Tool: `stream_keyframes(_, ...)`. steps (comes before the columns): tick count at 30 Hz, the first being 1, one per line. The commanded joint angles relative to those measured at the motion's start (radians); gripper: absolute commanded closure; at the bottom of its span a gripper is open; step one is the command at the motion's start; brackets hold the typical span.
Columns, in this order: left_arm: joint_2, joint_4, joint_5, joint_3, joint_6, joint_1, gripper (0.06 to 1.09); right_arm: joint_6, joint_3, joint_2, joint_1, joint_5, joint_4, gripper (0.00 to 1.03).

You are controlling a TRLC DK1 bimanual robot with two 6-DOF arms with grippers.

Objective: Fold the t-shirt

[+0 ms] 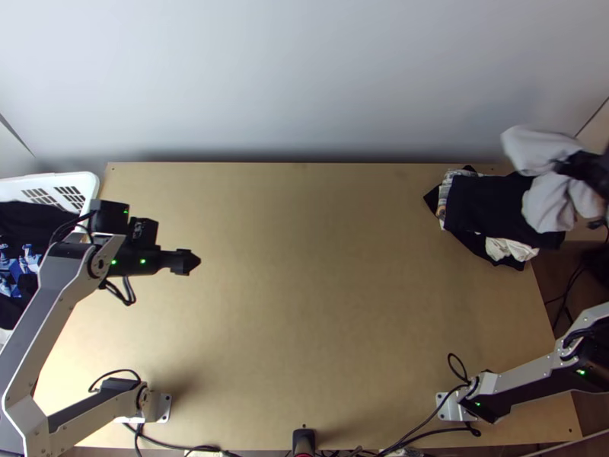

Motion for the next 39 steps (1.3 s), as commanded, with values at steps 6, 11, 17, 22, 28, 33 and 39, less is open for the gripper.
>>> stream_keyframes(6,-0.06,-0.036,0.0,-0.05,0.054,0.078,0.1,0.059,-0.172,0.017,0.13,0.069,0.067,1.0)
stream_keyframes(11,-0.06,-0.033,0.002,-0.048,0.053,0.076,0.1,0.068,-0.246,-0.006,0.136,0.069,0.067,1.0)
stream_keyframes(17,-0.058,-0.03,0.004,-0.045,0.046,0.067,0.1,0.061,-0.338,-0.004,0.121,0.069,0.046,0.36)
stream_keyframes(22,-0.057,-0.025,0.004,-0.05,0.043,0.066,0.1,0.044,-0.353,-0.039,0.095,0.067,-0.017,0.04)
stream_keyframes(28,-0.058,-0.024,0.004,-0.051,0.039,0.066,0.1,0.039,-0.301,-0.142,0.08,0.011,-0.099,0.04)
stream_keyframes(33,-0.055,-0.022,0.005,-0.053,0.033,0.062,0.1,0.048,-0.215,-0.17,0.081,-0.066,-0.221,0.04)
stream_keyframes(39,-0.06,-0.016,0.007,-0.039,0.007,0.061,0.1,0.102,-0.129,-0.199,0.078,-0.117,-0.269,0.04)
